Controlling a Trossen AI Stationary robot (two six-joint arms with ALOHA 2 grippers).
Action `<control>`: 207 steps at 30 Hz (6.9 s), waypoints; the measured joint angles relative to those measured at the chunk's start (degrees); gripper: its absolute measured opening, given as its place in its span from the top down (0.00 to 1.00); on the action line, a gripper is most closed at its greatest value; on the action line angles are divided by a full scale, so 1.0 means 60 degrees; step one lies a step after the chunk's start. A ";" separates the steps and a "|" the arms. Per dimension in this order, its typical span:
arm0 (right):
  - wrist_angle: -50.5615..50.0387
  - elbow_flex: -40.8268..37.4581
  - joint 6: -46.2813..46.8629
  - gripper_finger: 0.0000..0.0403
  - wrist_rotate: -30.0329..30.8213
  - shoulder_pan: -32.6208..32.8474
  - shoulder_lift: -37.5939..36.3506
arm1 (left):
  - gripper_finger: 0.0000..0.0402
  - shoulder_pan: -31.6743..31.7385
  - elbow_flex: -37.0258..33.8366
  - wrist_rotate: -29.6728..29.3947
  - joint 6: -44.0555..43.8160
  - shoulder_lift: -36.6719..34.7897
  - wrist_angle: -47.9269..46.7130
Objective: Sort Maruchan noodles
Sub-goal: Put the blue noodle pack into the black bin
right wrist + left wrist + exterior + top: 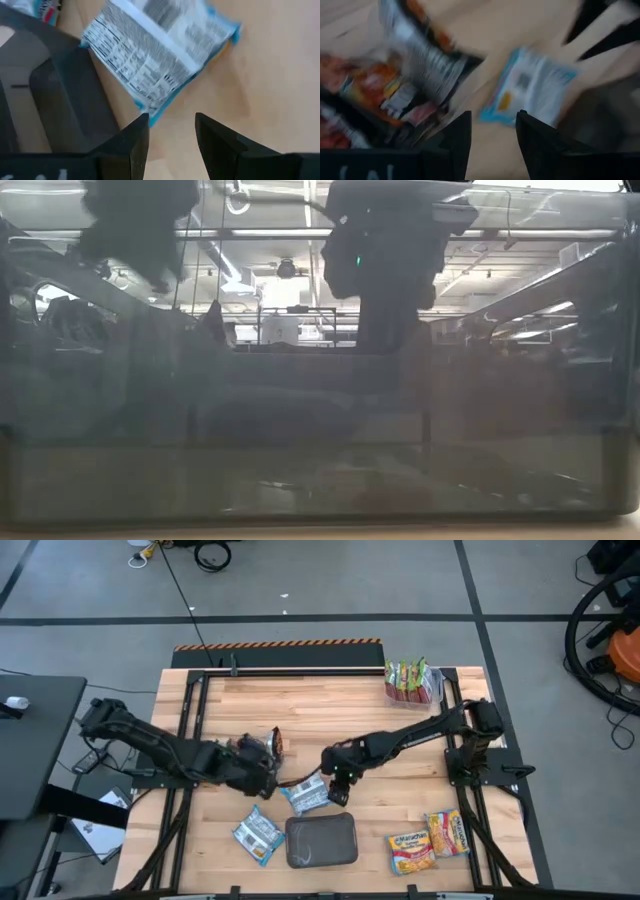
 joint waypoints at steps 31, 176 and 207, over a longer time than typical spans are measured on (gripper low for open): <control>0.4181 -0.0011 0.3087 0.96 0.1858 0.0580 0.1690 | 0.60 -0.1463 0.0666 -0.1507 0.0240 -0.2385 -0.3250; -0.4956 0.0000 -0.1183 0.58 0.7308 0.4633 -0.3967 | 0.98 -0.3477 0.1114 0.2833 0.7101 0.4670 0.1465; 0.3150 -0.2566 -0.2965 0.58 0.6417 0.4205 -0.4643 | 1.00 -0.2022 0.3922 -0.1934 0.6655 0.2485 0.4063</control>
